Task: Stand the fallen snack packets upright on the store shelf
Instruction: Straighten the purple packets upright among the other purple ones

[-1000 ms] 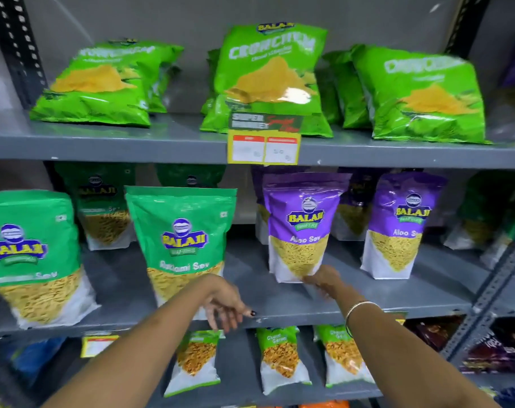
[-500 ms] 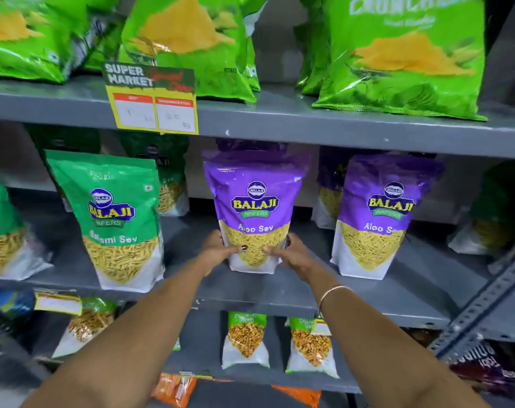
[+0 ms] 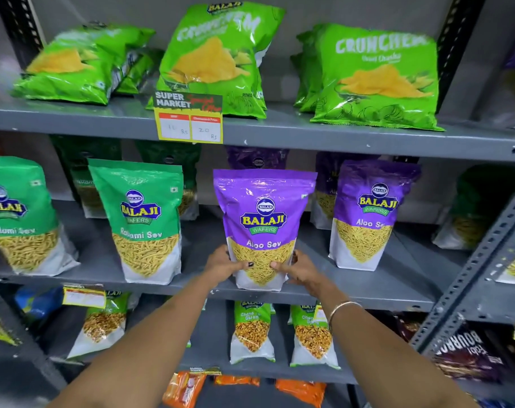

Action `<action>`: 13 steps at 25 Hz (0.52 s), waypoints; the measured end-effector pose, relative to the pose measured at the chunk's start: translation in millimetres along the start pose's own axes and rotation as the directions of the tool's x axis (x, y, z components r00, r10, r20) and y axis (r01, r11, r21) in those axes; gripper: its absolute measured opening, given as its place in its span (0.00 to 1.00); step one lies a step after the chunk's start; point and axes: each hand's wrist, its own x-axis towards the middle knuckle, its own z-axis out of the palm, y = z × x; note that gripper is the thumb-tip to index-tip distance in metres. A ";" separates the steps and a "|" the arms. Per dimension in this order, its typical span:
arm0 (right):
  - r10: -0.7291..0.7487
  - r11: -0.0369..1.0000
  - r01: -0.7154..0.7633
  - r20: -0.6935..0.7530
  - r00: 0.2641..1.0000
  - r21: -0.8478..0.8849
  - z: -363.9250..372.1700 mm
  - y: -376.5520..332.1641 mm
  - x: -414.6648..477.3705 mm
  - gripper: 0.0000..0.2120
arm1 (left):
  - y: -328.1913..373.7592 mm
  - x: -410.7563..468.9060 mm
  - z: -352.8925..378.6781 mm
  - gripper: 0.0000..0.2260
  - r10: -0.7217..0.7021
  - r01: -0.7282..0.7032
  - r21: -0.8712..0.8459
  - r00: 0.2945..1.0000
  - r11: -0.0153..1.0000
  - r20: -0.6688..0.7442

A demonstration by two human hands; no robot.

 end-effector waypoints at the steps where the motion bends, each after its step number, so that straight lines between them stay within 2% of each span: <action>1: -0.003 1.000 0.003 -0.002 1.000 -0.007 1.4 -0.6 -2.2 0.19 | 2.6 -4.1 -0.2 0.26 0.006 -0.006 0.028 1.000 1.000 0.006; 4: -0.014 1.000 0.014 0.049 0.999 0.002 0.6 1.8 0.9 0.23 | 8.3 -11.1 -1.4 0.24 -0.051 0.042 0.187 0.998 0.981 0.042; 6: 0.024 1.000 -0.024 0.003 1.000 -0.009 -2.8 5.2 3.6 0.33 | 14.0 -15.1 -4.9 0.19 -0.215 0.149 0.380 0.967 0.913 0.135; 8: 0.064 0.996 -0.069 -0.084 0.994 -0.052 -15.1 9.5 5.5 0.42 | 21.6 -21.1 -1.9 0.14 -0.419 0.216 0.574 0.873 0.790 0.249; 9: 0.069 0.993 -0.081 -0.134 0.989 -0.084 -24.3 10.6 4.5 0.42 | 26.9 -24.1 3.6 0.14 -0.490 0.210 0.630 0.815 0.748 0.309; 11: 0.087 0.988 -0.114 -0.228 0.970 -0.108 -51.2 16.1 3.1 0.38 | 35.7 -21.8 26.6 0.14 -0.539 0.148 0.660 0.718 0.737 0.441; 13: 0.110 0.976 -0.163 -0.326 0.939 -0.141 -87.6 20.8 1.5 0.34 | 48.6 -20.2 59.9 0.12 -0.500 0.091 0.606 0.668 0.790 0.551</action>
